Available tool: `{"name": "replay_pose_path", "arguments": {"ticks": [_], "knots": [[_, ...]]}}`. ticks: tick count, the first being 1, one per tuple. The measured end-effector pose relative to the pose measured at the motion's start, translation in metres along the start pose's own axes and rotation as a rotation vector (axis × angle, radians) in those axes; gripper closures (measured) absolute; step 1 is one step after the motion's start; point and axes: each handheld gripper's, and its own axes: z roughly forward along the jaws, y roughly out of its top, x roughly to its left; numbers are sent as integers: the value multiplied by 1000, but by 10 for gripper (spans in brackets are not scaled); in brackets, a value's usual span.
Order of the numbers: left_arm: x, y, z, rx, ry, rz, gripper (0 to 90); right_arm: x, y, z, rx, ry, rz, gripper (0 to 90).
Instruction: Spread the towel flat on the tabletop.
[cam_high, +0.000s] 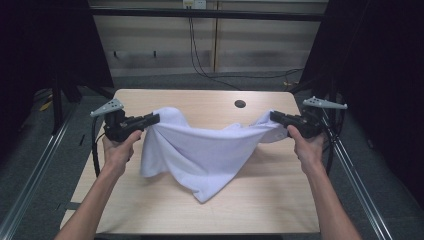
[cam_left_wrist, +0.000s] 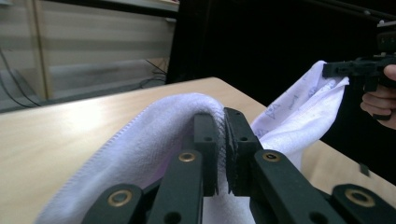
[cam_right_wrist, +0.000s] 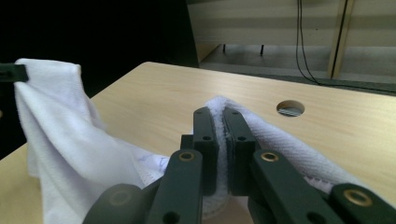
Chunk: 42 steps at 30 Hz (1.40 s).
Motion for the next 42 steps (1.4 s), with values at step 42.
{"name": "replay_pose_path", "arguments": {"ticks": [42], "knots": [[-49,-111,-27,270,-224,72,619,1,-124,-72,165,-130,-59,596]]}}
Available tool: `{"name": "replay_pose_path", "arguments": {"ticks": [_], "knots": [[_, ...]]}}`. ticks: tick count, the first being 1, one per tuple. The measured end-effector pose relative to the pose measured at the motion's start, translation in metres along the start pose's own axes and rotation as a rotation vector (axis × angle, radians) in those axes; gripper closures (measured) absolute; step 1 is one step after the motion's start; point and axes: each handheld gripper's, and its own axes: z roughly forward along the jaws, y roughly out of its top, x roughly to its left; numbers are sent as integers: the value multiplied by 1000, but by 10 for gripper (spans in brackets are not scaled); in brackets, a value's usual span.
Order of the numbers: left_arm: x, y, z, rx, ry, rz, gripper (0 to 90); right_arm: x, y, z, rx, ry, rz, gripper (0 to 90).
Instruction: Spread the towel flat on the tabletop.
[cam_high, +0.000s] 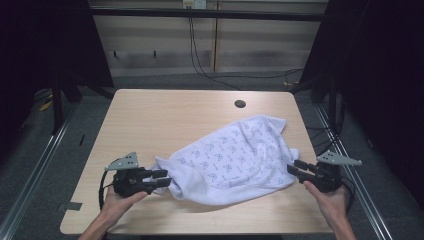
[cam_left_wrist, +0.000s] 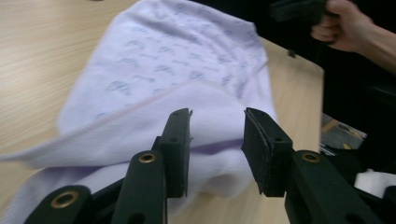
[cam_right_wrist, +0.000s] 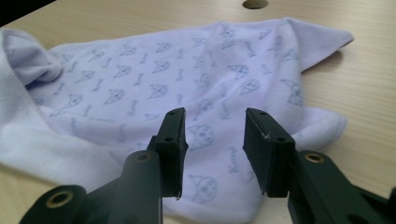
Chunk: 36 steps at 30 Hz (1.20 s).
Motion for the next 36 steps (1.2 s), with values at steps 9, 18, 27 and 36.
{"name": "replay_pose_path", "arguments": {"ticks": [9,18,27,36], "knots": [[20,-15,37,175,11,-46,835,46,-3,24,36,115,-53,608],[-8,-22,71,285,11,13,819,109,18,72,65,265,-189,591],[-21,-17,52,238,-52,28,764,164,33,115,90,386,-256,543],[17,-27,-12,56,119,-93,798,202,39,152,120,474,-293,544]]}}
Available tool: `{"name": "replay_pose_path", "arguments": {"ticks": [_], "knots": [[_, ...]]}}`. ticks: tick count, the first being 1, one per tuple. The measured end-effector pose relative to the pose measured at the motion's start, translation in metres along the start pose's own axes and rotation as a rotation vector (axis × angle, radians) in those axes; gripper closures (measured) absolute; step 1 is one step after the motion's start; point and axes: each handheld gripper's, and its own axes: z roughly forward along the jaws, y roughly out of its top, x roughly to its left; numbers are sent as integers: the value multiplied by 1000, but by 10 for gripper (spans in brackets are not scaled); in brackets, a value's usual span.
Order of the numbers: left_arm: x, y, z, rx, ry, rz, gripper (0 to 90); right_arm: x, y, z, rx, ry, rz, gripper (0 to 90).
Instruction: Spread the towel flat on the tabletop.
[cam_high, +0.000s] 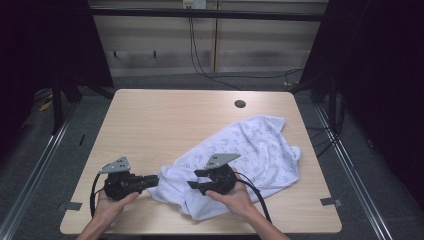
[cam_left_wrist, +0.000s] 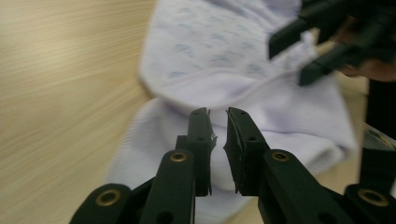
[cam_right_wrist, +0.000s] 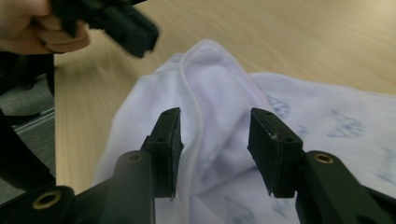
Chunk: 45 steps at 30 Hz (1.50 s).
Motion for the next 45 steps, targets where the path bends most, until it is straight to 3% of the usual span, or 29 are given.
{"name": "replay_pose_path", "arguments": {"ticks": [2,3,4,5,6,8,9,10,11,12,13,17,19,20,21,25,27,31,34,37,40,43,44,45], "knots": [[7,-1,4,19,21,-20,792,5,3,17,17,29,-9,533],[8,-2,8,35,18,-18,788,6,4,22,36,16,-19,538],[7,-2,9,40,15,-15,785,6,4,25,51,8,-20,599],[6,-2,10,46,11,-9,779,6,4,28,63,18,-29,720],[6,-2,10,46,11,-9,775,6,4,28,64,-7,-39,806],[2,-2,12,57,3,2,765,5,3,24,53,-35,-27,857],[-2,-2,13,66,-2,13,763,1,2,4,10,-111,-16,882],[-4,-2,14,72,-7,28,763,1,2,4,10,-111,-16,882],[-8,-2,15,74,-20,35,757,-7,0,-22,-13,-137,21,882],[-8,-2,15,74,-20,35,757,-7,0,-22,-13,-137,21,882],[-11,-1,18,81,-31,44,753,-13,-8,-47,-12,-187,30,882],[-18,3,29,100,-38,59,727,-27,-39,-86,-14,-250,88,875],[-19,4,32,108,-42,64,724,-29,-47,-92,-9,-262,108,873],[-22,5,37,117,-48,68,722,-34,-57,-98,-3,-272,131,870],[-26,8,44,122,-52,79,709,-40,-78,-111,33,-304,173,830],[-33,17,63,143,-78,96,693,-42,-101,-131,73,-331,226,784],[-36,17,67,153,-84,110,684,-41,-105,-137,77,-340,235,773],[-44,13,82,223,-99,151,678,-42,-118,-157,76,-390,266,721],[-41,7,84,274,-102,140,683,-44,-115,-164,55,-418,264,692],[-38,7,81,268,-107,134,676,-50,-111,-168,35,-440,259,651],[-30,12,66,196,-100,114,685,-59,-107,-170,6,-445,249,646],[-12,17,47,95,-35,56,733,-75,-101,-166,-22,-448,262,659],[-2,18,43,61,-19,14,753,-80,-98,-164,-27,-447,266,659],[4,18,42,56,-26,1,786,-87,-95,-160,-29,-442,270,659]]}}
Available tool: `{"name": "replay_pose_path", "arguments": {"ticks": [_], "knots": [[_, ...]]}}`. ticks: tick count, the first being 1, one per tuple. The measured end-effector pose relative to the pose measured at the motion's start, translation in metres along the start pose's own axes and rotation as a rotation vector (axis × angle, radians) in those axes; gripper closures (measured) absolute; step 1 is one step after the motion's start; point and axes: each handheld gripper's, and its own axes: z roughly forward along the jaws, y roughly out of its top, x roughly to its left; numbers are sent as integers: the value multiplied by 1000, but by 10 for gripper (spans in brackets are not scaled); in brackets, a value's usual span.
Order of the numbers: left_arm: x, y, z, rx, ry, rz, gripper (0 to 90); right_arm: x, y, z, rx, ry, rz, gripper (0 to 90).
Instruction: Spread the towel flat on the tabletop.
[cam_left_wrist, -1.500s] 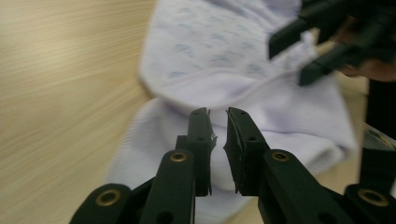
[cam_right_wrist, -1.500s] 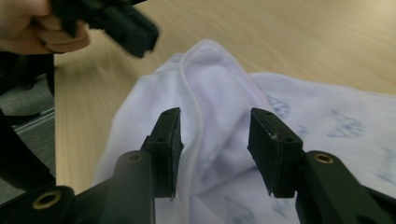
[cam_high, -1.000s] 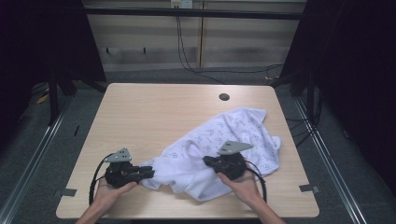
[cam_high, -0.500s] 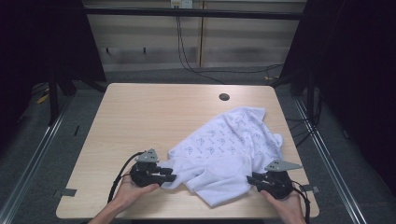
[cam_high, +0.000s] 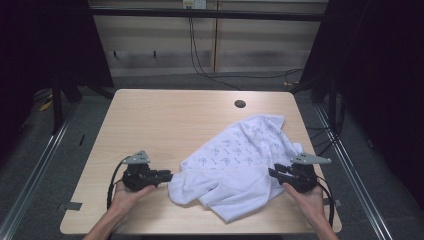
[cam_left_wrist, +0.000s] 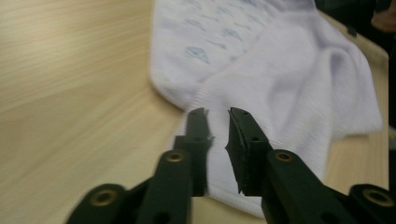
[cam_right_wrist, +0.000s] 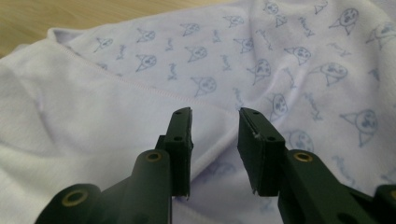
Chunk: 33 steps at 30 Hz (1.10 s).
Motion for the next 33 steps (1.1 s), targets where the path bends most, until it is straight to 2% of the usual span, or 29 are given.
{"name": "replay_pose_path", "arguments": {"ticks": [1,2,3,5,6,9,11,12,14,16,17,18,19,20,21,24,26,29,32,33], "knots": [[0,0,0,0,0,0,799,0,0,0,0,0,0,659],[10,0,2,0,3,-20,797,-4,5,11,11,-3,6,658],[17,0,5,8,23,-24,797,-4,5,11,11,-3,6,658],[26,-2,12,38,12,-38,771,-8,8,21,25,-1,0,654],[26,-4,15,57,6,-28,756,-11,8,29,42,-4,-17,655],[24,-4,15,58,8,-19,734,-15,5,37,60,4,-9,635],[23,-5,18,80,26,-12,708,-18,2,42,73,8,-6,595],[23,-5,18,88,33,-10,698,-18,1,44,85,-3,-17,575],[23,-5,19,94,43,-7,678,-16,-3,47,99,15,-39,568],[22,-5,20,93,47,-6,665,-14,-5,48,114,10,-45,564],[21,-5,20,94,51,-2,650,-10,-9,52,143,-19,-65,563],[21,-5,20,97,49,-1,634,-9,-10,53,132,-23,-81,568],[21,-5,20,97,49,-1,624,-9,-10,53,132,-23,-81,568],[21,-5,21,100,48,0,613,-8,-10,53,124,-18,-73,623],[21,-6,21,103,46,3,613,-8,-10,53,124,-18,-73,623],[19,-6,23,117,44,15,570,-11,-10,52,102,0,-33,741],[18,-7,24,127,48,27,566,-11,-9,51,94,9,-19,766],[18,-7,25,125,42,21,567,-11,-8,48,81,23,-20,781],[17,-8,26,125,14,32,579,-12,-7,45,64,25,-19,805],[13,-8,28,131,-14,47,579,-12,-6,44,59,27,-14,809]]}}
